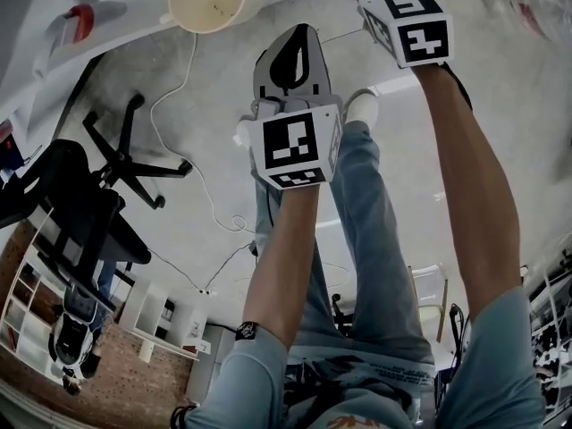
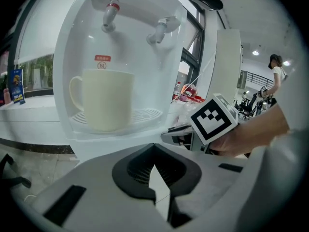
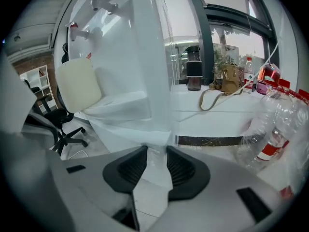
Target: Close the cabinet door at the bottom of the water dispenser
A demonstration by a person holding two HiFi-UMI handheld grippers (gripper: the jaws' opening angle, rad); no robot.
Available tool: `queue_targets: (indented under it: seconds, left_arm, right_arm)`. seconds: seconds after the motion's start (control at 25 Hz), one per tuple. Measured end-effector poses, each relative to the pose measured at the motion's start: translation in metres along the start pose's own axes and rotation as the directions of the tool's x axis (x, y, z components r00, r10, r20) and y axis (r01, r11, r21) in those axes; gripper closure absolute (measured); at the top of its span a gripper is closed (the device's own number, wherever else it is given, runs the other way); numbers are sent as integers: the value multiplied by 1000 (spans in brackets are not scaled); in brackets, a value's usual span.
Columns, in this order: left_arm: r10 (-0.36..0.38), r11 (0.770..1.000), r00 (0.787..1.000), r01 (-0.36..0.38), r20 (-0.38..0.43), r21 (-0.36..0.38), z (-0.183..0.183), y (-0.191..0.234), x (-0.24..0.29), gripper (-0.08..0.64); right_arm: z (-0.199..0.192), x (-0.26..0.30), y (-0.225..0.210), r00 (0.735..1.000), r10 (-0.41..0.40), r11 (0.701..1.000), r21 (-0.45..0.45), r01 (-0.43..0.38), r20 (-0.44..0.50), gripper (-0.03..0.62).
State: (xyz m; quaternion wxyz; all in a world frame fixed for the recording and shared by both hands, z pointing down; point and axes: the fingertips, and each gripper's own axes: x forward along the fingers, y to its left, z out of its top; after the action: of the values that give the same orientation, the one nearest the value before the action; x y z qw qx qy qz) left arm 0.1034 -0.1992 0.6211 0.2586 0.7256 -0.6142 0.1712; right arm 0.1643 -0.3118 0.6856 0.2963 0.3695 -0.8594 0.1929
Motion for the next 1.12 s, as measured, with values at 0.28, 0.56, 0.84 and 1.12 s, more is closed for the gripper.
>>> queue_targets:
  seconds: [0.28,0.56,0.84,1.12]
  left_arm:
    - [18,1000,1000,-18,8,16,6,4,0,540]
    - [11,1000,1000,-11,-1,29,7,3,0,540]
    - [7,999,1000,-7,-8,36,10,2,-1,540]
    - [-17,998,1000,18,-22,54,10,-5,-7,540]
  right_arm:
    - [6,7,-7,1000,-21,1000,13,21,8,463]
    - [14,15,-11,999,-41,998,38,40,22,469]
    - [11,6,1,999,-21,999,44,20,29,472]
    - [-5,-22,17,1000,-11,995,96,9,20,536]
